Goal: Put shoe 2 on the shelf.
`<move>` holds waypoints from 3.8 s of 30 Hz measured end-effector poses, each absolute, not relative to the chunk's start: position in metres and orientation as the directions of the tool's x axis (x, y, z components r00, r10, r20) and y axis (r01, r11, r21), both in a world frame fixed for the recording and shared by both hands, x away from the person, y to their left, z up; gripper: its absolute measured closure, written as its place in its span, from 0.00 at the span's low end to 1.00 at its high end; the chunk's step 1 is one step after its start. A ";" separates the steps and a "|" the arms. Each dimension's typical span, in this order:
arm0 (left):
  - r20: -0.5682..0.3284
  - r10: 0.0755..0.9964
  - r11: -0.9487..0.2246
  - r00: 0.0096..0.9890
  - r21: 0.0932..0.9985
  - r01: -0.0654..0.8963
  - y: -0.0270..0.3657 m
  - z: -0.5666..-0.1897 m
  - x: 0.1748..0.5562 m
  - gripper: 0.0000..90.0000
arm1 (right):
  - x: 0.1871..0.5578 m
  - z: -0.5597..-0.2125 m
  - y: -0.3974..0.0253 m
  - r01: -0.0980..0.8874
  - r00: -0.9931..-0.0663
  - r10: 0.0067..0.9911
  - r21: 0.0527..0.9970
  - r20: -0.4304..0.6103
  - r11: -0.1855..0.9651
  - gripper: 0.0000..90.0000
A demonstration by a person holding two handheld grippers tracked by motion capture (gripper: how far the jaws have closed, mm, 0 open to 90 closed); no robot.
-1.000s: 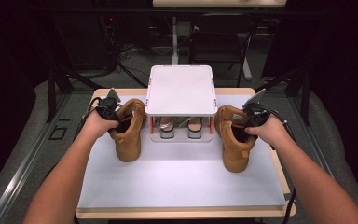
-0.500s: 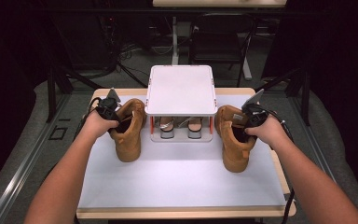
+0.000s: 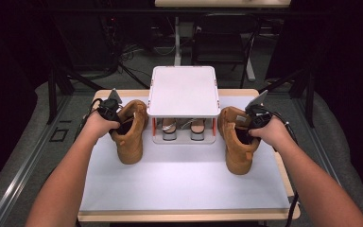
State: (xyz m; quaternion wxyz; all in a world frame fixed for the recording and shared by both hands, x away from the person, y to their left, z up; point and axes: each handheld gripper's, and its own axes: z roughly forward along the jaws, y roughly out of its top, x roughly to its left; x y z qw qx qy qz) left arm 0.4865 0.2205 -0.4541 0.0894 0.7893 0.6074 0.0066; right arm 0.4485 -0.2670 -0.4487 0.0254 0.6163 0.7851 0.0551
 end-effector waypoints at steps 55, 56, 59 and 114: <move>-0.101 0.961 -0.250 0.258 0.091 0.964 0.222 -0.450 0.496 0.95 | 0.455 -0.446 -0.273 0.979 -0.187 0.978 0.094 0.094 0.179 0.96; -0.101 0.960 -0.251 0.260 0.092 0.963 0.222 -0.449 0.496 0.95 | 0.455 -0.446 -0.273 0.980 -0.185 0.978 0.094 0.094 0.176 0.96; -0.108 0.960 -0.248 0.257 0.088 0.965 0.223 -0.448 0.496 0.96 | 0.455 -0.446 -0.272 0.982 -0.172 0.980 0.098 0.102 0.163 0.96; -0.128 0.975 -0.158 0.180 0.164 0.974 0.258 -0.367 0.470 0.95 | 0.444 -0.353 -0.279 0.980 -0.101 0.990 0.181 0.094 0.083 0.96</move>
